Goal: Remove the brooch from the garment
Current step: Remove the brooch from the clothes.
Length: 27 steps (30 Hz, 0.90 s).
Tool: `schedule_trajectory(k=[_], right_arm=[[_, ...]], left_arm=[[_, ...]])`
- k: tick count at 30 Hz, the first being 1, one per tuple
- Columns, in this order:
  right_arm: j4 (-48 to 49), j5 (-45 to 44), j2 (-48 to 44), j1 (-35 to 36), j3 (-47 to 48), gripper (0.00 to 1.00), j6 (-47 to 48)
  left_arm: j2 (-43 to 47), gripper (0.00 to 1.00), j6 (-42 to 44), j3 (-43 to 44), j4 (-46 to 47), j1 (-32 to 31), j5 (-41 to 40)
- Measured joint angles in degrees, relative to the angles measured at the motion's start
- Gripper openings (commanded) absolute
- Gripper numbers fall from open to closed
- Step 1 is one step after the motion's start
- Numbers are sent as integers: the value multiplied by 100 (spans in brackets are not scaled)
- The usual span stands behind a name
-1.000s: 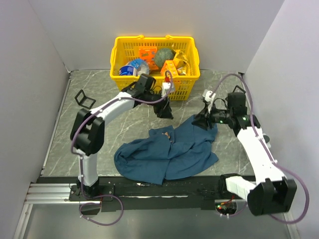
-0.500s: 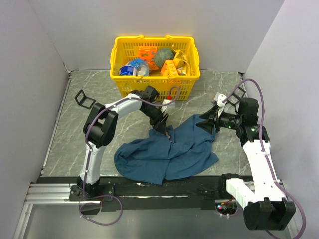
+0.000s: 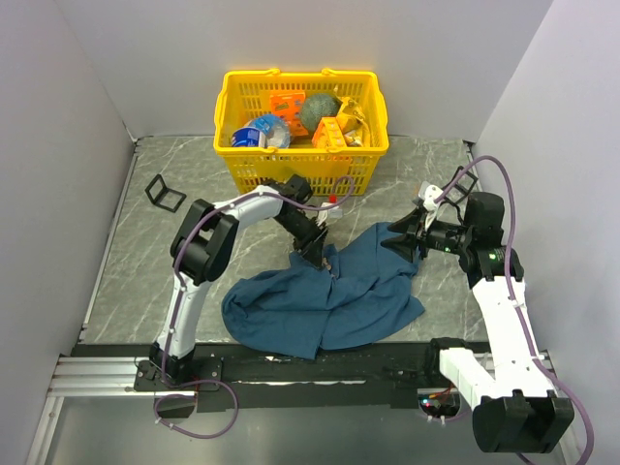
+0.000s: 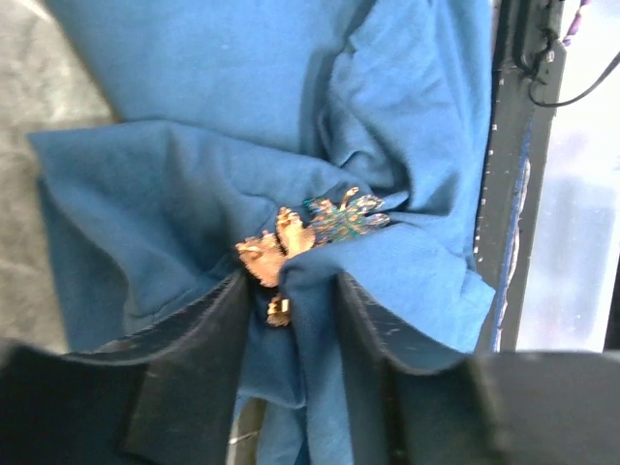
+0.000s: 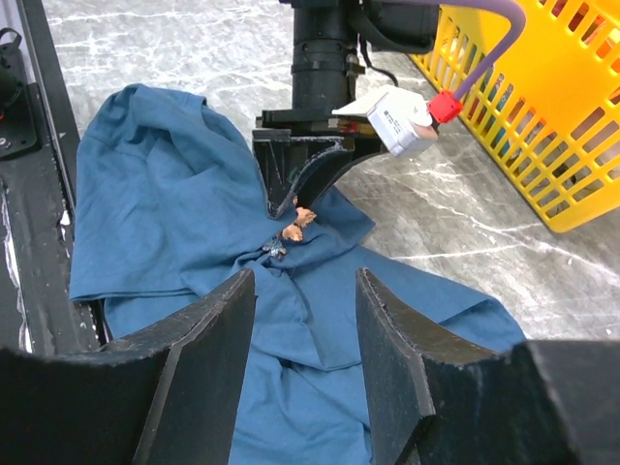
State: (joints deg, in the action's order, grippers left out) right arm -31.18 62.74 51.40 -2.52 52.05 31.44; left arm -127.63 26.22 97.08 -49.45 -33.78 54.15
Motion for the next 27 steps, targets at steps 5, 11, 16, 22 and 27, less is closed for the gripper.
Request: schedule_trajectory(k=[5, 11, 16, 22, 27], right_arm=[[31, 24, 0, 0, -7, 52, -4], [31, 39, 2, 0, -9, 52, -4], [35, 52, 11, 0, -13, 52, -9], [46, 190, 326, 59, -13, 57, -4], [96, 286, 796, 382, -11, 60, -74]], left_arm=[[-9, 21, 37, 0, -57, -42, 177], [52, 9, 9, -125, 96, -44, 293], [442, 1, -61, -417, 348, -37, 385], [1095, 2, -297, -699, 778, 22, 669], [1759, 4, -837, -1211, 1582, 151, 935]])
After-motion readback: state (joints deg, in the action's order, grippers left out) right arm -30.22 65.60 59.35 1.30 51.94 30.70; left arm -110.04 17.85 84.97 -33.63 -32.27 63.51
